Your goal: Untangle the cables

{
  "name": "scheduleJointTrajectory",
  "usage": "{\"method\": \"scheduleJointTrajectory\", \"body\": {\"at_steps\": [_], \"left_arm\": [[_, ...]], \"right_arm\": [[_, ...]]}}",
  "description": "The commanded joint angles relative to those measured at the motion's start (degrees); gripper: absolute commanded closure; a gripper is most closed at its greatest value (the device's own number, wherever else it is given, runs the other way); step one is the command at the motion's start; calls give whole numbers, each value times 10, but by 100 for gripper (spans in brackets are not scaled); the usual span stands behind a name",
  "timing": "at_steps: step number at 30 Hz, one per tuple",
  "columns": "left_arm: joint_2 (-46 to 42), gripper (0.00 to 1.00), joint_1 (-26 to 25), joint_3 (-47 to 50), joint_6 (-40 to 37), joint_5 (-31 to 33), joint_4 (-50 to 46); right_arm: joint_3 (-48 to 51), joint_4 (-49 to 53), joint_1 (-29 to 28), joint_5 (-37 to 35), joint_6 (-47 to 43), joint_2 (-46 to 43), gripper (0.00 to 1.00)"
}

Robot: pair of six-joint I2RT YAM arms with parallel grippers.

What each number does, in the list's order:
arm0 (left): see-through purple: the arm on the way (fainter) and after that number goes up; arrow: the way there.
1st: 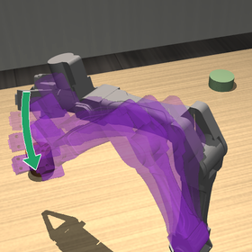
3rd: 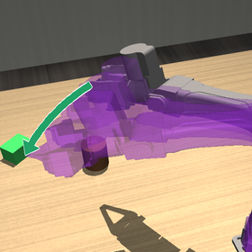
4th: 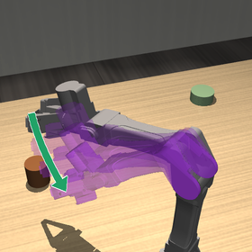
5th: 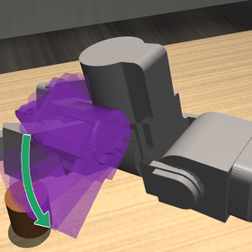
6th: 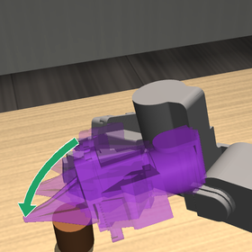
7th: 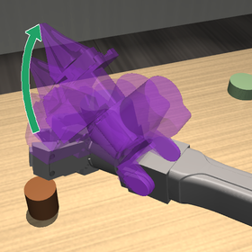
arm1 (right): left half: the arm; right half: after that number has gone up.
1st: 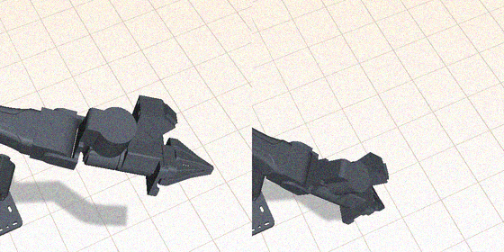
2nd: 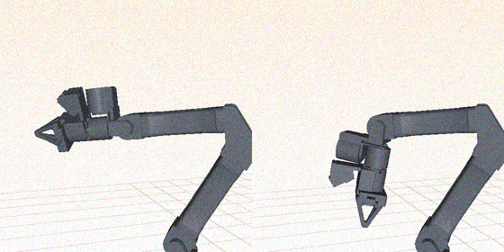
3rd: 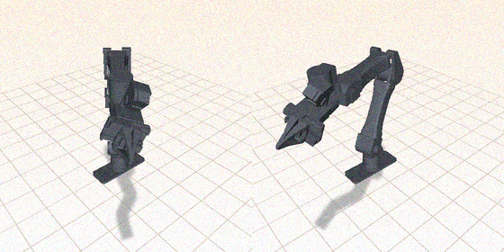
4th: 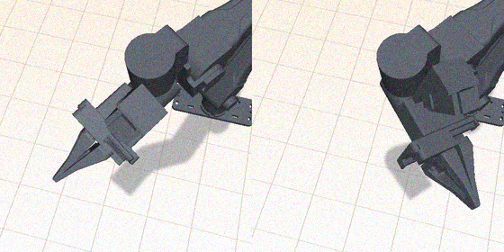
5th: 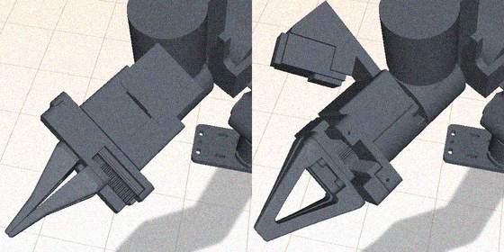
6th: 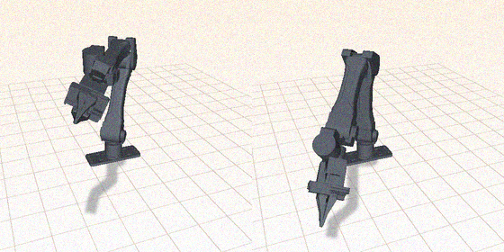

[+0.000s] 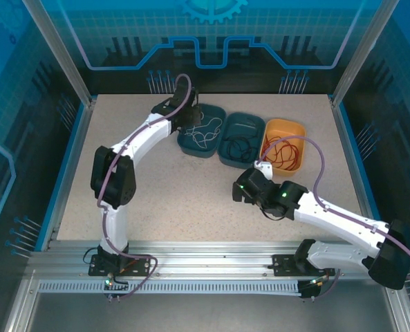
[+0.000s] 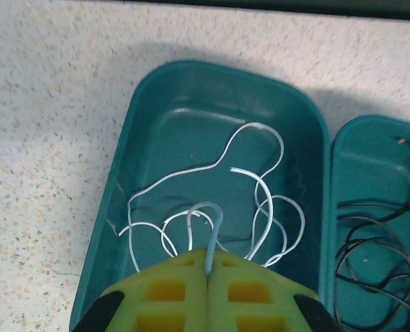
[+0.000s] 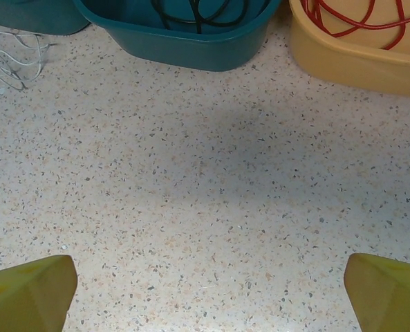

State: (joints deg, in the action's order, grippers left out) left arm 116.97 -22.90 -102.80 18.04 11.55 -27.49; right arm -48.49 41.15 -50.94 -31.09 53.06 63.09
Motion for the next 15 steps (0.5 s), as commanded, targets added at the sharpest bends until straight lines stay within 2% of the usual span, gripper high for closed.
{"method": "scheduleJointTrajectory", "body": {"at_steps": [1,4,8,10,12,15], "left_arm": [[35,98,1,-22,11,-15,-32],[57,92,1,-43,7,-34,-43],[83,78,0,-69,6,-55,-62],[81,69,-1,-72,5,-63,-66],[68,54,-3,-72,3,-66,-66],[40,38,-4,-69,0,-72,-68]], "right_arm": [[-5,14,1,-10,20,-20,0],[1,15,1,-10,22,-26,0],[1,19,0,-10,22,-29,0],[0,20,1,-12,20,-31,0],[-1,20,2,-12,17,-30,0],[-5,21,3,-13,13,-27,0]]}}
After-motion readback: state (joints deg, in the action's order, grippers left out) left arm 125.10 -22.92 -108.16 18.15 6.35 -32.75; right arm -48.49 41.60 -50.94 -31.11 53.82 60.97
